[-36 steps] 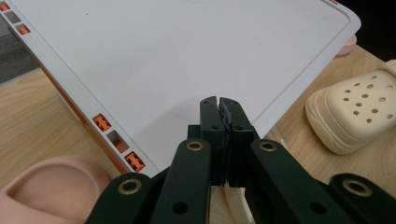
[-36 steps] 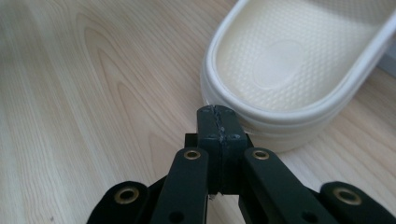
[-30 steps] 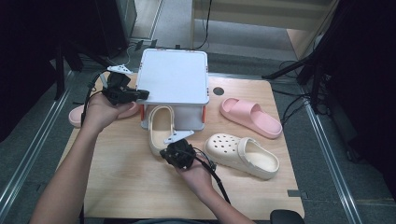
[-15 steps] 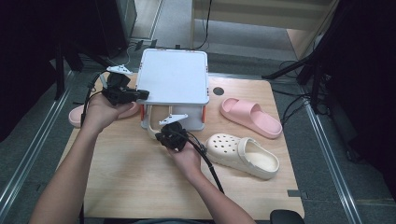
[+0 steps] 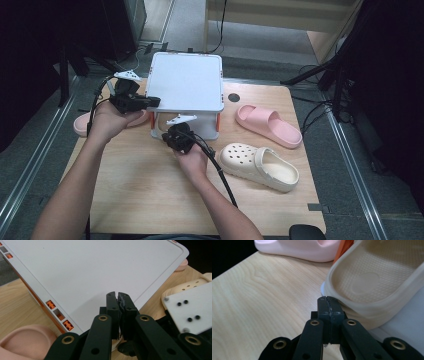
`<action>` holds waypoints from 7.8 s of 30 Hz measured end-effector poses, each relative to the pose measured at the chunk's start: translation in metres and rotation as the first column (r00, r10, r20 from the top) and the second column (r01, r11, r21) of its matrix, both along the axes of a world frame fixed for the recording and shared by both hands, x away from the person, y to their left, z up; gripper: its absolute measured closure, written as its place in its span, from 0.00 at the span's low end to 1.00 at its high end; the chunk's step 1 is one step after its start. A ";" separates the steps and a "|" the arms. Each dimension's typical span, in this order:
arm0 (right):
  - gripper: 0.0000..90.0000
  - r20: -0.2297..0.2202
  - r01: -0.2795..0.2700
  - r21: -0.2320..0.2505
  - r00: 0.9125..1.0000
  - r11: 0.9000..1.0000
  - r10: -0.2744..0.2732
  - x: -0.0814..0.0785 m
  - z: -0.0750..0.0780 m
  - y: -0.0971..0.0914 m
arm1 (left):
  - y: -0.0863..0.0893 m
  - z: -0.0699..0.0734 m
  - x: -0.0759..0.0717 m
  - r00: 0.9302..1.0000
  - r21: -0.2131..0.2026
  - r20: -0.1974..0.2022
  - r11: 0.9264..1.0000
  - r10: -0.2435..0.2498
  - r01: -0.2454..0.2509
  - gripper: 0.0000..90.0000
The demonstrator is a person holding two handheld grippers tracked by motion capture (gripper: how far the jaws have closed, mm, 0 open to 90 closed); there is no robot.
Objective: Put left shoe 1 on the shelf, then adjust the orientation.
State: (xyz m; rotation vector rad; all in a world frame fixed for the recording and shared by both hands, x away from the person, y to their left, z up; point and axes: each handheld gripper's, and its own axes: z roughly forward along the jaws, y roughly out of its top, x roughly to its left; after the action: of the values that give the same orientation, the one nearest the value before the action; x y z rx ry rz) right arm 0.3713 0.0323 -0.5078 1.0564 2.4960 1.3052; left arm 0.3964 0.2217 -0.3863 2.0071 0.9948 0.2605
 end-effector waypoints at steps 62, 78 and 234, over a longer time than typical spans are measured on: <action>0.66 0.033 0.106 0.045 0.994 0.993 -0.107 -0.086 0.061 -0.266 | -0.067 -0.081 -0.088 0.985 0.029 -0.085 0.988 -0.150 0.153 0.52; 0.60 -0.048 0.161 0.005 0.986 0.987 -0.160 -0.090 0.041 -0.287 | -0.071 -0.082 -0.078 0.985 0.025 -0.069 0.986 -0.160 0.162 0.52; 0.64 -0.031 0.034 0.065 0.999 0.997 -0.032 -0.120 0.050 -0.168 | -0.057 -0.039 -0.055 0.993 -0.026 -0.087 0.997 -0.076 0.074 0.69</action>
State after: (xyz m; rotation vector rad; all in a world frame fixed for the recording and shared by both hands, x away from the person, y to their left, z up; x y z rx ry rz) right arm 0.2516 -0.1354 -0.4578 1.1344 2.4609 1.3811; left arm 0.3411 0.1650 -0.4256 2.0450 0.9698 0.1205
